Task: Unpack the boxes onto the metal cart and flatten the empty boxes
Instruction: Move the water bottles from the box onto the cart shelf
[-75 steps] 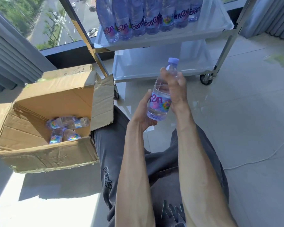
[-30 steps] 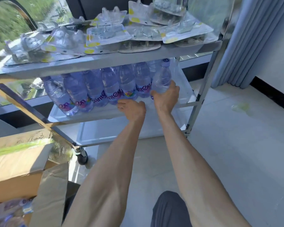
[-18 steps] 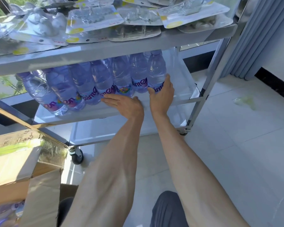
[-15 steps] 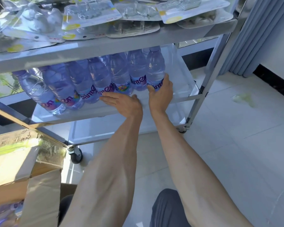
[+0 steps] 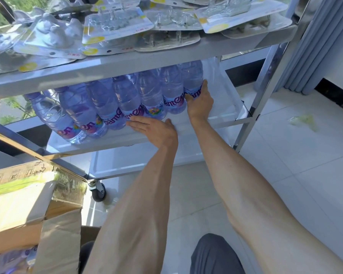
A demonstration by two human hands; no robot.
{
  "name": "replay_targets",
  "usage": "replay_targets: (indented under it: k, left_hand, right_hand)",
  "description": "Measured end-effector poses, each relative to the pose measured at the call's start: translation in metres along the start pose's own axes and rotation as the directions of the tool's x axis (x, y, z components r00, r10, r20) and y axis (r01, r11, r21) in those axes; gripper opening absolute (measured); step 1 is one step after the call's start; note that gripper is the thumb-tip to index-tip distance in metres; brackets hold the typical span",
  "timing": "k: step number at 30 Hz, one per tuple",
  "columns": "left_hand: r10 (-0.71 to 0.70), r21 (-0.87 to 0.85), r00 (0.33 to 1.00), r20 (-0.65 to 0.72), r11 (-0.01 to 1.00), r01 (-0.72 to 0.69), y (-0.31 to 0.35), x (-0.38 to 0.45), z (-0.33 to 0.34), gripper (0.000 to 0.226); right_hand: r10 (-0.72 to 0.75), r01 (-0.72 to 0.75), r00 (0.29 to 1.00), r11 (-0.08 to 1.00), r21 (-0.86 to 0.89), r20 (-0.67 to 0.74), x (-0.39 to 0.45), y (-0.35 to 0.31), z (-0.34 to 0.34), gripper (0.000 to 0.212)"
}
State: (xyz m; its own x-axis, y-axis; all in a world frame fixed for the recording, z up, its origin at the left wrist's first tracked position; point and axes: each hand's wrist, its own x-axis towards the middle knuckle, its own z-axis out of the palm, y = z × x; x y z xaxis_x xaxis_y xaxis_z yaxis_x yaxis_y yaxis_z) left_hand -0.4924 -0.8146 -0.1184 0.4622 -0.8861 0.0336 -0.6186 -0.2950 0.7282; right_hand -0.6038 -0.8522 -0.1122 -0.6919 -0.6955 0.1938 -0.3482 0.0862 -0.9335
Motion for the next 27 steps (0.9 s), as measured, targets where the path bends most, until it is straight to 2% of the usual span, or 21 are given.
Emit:
replay_targets:
  k: [5,9,11,14,17,19,21,23,27]
  left_hand:
    - [0.02,0.014,1.0,0.008,1.0,-0.02,-0.001,-0.003,0.001,0.116]
    - [0.007,-0.012,0.999,0.047,1.0,-0.007,-0.001,-0.007,-0.011,0.115]
    - [0.006,-0.015,0.997,0.075,1.0,-0.005,-0.002,-0.008,-0.02,0.113]
    - [0.05,-0.08,0.991,0.122,0.996,-0.04,-0.015,-0.01,-0.036,0.092]
    - [0.19,-0.144,0.979,0.078,0.974,-0.177,-0.046,-0.009,-0.062,0.058]
    - [0.275,-0.117,0.961,0.03,0.956,-0.27,-0.069,-0.007,-0.082,0.042]
    - [0.296,-0.087,0.955,-0.007,0.951,-0.295,-0.093,-0.006,-0.105,0.036]
    - [0.265,-0.083,0.963,-0.056,0.96,-0.269,-0.117,-0.003,-0.131,0.034]
    - [0.182,-0.042,0.969,-0.169,0.981,-0.191,-0.17,0.017,-0.19,0.032]
  right_hand:
    - [0.038,-0.038,0.998,0.999,0.001,0.054,-0.003,0.01,0.002,0.075]
    - [0.085,-0.083,0.992,0.996,0.024,-0.089,-0.041,0.007,-0.006,0.065]
    - [0.06,-0.056,0.991,0.998,0.029,-0.123,-0.065,0.004,-0.016,0.064]
    - [-0.03,0.021,0.983,0.998,-0.054,-0.184,-0.093,0.01,-0.028,0.056]
    - [-0.064,0.035,0.968,0.992,-0.122,-0.243,-0.123,0.015,-0.034,0.049]
    - [-0.036,0.012,0.979,0.993,-0.115,-0.202,-0.149,0.015,-0.032,0.046]
    - [-0.003,-0.012,0.989,0.995,-0.102,-0.148,-0.185,0.012,-0.022,0.044]
    - [0.044,-0.052,0.995,0.995,-0.087,-0.09,-0.222,0.006,-0.008,0.042]
    - [0.137,-0.124,0.982,0.987,-0.103,0.132,-0.289,-0.021,0.028,0.039]
